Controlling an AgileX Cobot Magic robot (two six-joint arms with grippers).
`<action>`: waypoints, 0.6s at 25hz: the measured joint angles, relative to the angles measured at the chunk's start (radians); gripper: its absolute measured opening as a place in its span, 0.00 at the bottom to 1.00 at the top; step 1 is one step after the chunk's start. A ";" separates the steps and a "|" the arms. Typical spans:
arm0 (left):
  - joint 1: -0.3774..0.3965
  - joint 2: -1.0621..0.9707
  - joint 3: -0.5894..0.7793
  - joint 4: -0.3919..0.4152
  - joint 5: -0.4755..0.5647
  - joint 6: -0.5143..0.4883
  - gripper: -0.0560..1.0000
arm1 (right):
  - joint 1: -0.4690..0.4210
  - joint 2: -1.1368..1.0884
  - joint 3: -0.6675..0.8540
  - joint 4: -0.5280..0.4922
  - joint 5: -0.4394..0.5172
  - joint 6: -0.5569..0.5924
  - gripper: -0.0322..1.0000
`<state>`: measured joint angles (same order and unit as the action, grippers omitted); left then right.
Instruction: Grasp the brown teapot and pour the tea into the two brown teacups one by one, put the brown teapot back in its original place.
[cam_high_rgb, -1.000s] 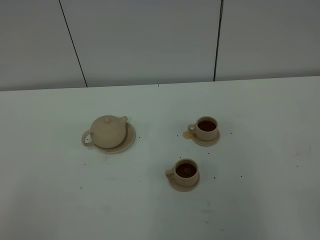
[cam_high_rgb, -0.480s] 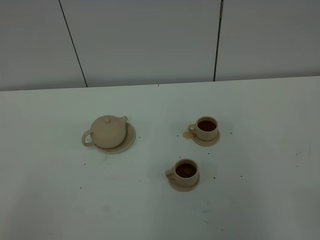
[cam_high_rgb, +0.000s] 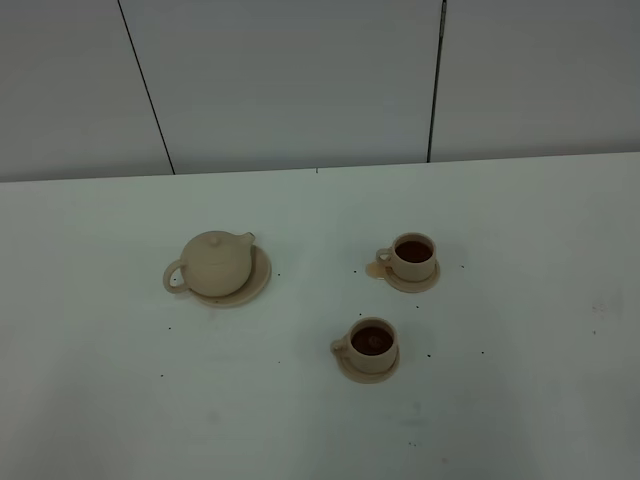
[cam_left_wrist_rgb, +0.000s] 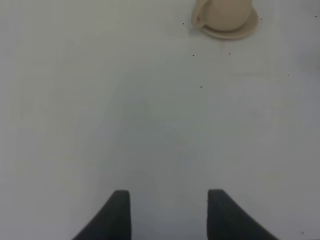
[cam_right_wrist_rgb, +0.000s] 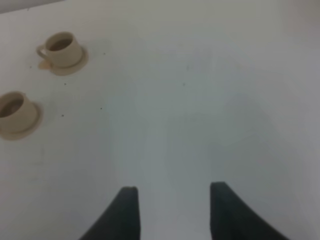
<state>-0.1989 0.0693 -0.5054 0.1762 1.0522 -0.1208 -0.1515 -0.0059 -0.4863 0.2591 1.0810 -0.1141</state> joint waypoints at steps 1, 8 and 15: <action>0.000 0.000 0.000 0.000 -0.001 0.001 0.46 | 0.000 0.000 0.000 0.000 0.000 0.000 0.35; 0.000 0.000 0.000 -0.001 -0.001 0.002 0.46 | 0.000 0.000 0.000 0.000 0.000 0.000 0.35; 0.000 0.000 0.000 0.000 -0.001 0.002 0.46 | 0.000 0.000 0.000 0.000 0.000 0.000 0.35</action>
<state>-0.1989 0.0693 -0.5054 0.1763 1.0511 -0.1188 -0.1515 -0.0059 -0.4863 0.2591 1.0810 -0.1141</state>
